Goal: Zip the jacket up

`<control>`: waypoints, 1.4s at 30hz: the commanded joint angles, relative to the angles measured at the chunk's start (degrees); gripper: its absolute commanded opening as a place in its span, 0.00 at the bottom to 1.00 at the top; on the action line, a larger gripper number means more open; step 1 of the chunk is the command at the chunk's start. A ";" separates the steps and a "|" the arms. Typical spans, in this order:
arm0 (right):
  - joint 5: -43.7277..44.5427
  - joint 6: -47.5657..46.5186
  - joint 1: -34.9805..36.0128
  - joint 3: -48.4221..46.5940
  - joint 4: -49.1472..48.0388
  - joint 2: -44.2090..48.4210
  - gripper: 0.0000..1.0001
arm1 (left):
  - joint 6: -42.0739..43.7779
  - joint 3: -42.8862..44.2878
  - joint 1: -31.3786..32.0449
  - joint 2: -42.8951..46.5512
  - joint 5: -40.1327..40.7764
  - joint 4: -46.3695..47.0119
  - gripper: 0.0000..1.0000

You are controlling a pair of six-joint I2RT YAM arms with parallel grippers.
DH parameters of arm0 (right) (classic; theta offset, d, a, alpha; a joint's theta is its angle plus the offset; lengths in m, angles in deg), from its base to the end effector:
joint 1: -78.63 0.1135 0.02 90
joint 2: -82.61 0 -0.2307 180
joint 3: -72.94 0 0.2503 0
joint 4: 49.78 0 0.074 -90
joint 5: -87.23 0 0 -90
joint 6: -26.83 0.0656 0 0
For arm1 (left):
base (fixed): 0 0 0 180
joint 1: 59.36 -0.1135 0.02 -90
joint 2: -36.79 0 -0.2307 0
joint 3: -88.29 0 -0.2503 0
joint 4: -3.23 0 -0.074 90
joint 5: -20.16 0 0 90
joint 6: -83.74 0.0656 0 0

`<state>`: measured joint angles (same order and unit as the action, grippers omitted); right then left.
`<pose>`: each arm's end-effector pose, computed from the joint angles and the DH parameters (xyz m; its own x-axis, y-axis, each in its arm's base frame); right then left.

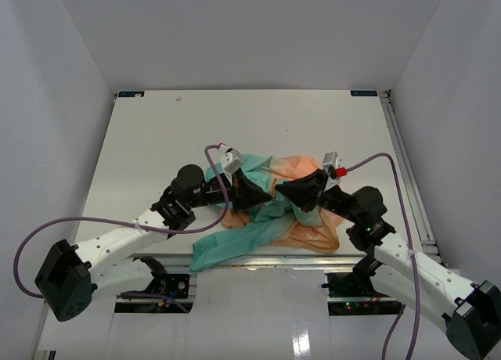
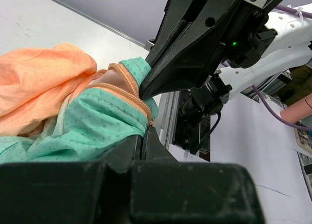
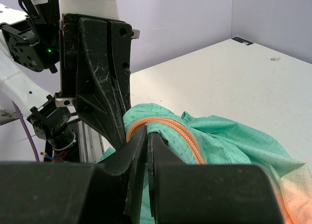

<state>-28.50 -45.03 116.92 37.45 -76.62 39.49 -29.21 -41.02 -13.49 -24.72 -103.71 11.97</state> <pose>0.1592 0.1620 0.2817 -0.0286 0.3348 -0.9419 -0.9166 0.3670 0.1583 0.1716 -0.2294 0.2646 -0.4069 -0.0456 -0.9124 0.8960 0.1744 -0.4083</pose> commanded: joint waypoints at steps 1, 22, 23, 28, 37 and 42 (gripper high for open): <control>1.49 -1.70 0.12 -4.62 -4.43 1.61 0.08 | 0.87 1.91 0.27 -1.30 -1.66 -3.50 0.00; 6.82 -2.08 -0.05 -10.35 1.72 1.33 0.08 | 2.68 3.58 0.71 -4.26 -4.56 -6.67 0.00; 7.03 -2.17 -0.05 -10.51 1.89 1.59 0.08 | 2.82 3.75 0.74 -4.37 -4.34 -7.02 0.00; 8.50 -2.79 -0.05 -11.44 3.28 2.40 0.08 | 3.40 4.03 0.97 -4.82 -3.46 -8.36 0.00; 11.75 -3.54 -0.40 -13.44 6.60 0.67 0.08 | 4.14 4.75 1.42 -5.45 -3.64 -10.40 0.00; 12.46 -4.33 -0.58 -14.44 9.07 -1.40 0.08 | 2.28 4.88 1.49 -6.14 -4.15 -10.10 0.00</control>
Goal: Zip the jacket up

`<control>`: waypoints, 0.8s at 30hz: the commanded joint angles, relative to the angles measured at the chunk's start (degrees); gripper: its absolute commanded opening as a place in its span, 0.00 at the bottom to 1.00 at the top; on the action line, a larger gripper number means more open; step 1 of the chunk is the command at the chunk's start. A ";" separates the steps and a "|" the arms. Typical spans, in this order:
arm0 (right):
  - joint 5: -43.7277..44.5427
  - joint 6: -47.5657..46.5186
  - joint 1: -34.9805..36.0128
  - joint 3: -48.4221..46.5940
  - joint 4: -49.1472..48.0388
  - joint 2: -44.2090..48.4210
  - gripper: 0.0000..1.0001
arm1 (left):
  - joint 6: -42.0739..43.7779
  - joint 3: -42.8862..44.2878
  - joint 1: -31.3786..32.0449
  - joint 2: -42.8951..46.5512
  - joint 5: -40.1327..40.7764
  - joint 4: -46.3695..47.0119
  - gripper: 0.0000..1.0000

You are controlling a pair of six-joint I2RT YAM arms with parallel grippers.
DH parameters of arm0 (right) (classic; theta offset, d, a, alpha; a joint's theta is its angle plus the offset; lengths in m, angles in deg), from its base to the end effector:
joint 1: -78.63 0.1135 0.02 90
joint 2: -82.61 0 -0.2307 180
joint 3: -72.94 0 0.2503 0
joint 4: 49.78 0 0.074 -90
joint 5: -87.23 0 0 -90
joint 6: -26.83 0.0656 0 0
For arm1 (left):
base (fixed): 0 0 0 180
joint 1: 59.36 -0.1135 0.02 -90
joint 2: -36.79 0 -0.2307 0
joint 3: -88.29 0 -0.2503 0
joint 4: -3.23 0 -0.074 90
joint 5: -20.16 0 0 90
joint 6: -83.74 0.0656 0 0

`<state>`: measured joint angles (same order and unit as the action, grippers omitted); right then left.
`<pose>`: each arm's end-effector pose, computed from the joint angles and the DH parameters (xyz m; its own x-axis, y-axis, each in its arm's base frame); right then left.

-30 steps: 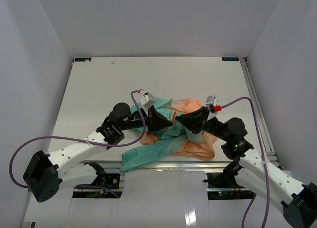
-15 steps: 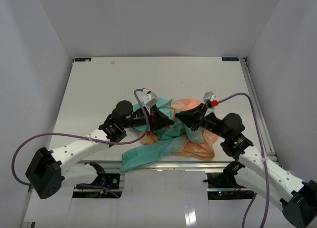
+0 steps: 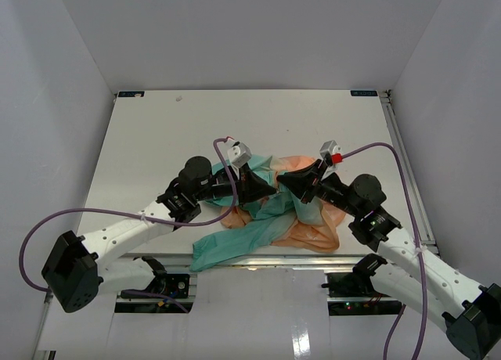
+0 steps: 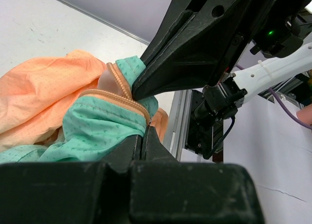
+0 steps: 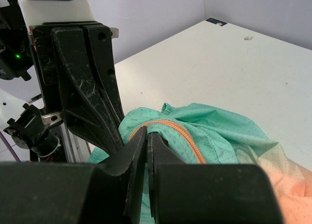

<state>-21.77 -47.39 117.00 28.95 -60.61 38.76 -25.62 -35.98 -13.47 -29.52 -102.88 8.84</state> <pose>0.1729 0.1642 0.2998 -0.0842 0.2613 -0.9616 -0.8465 0.4903 0.2074 0.1844 -0.2416 0.2676 -0.3818 -0.0055 -0.9242 0.9046 0.2032 -0.3748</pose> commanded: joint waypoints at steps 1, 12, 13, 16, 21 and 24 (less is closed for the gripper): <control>4.87 -2.49 -0.66 -6.49 -4.97 -1.23 0.08 | -2.72 0.24 1.41 -1.29 -3.27 -7.35 0.00; 4.79 -6.73 -0.49 -2.18 9.05 -1.58 0.47 | -18.40 -0.28 -3.22 1.68 -6.12 -3.84 0.00; 5.14 -6.85 -0.53 -2.00 9.80 -0.86 0.48 | -19.34 -0.58 -3.84 1.59 -6.85 -3.21 0.00; 6.17 -7.05 -0.52 -2.10 12.07 2.96 0.53 | -22.58 -1.35 -5.54 1.51 -9.19 -1.73 0.00; 7.42 -10.21 -0.49 -3.62 16.29 7.41 0.53 | -25.99 -1.33 -7.13 1.72 -10.73 -1.59 0.00; 4.52 -16.50 -0.06 -3.14 14.79 8.61 0.51 | -27.65 -1.57 -7.77 1.73 -11.75 -0.51 0.00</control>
<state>-15.79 -56.42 116.59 27.09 -45.36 45.70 -49.30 -37.27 -20.36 -29.73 -111.53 5.73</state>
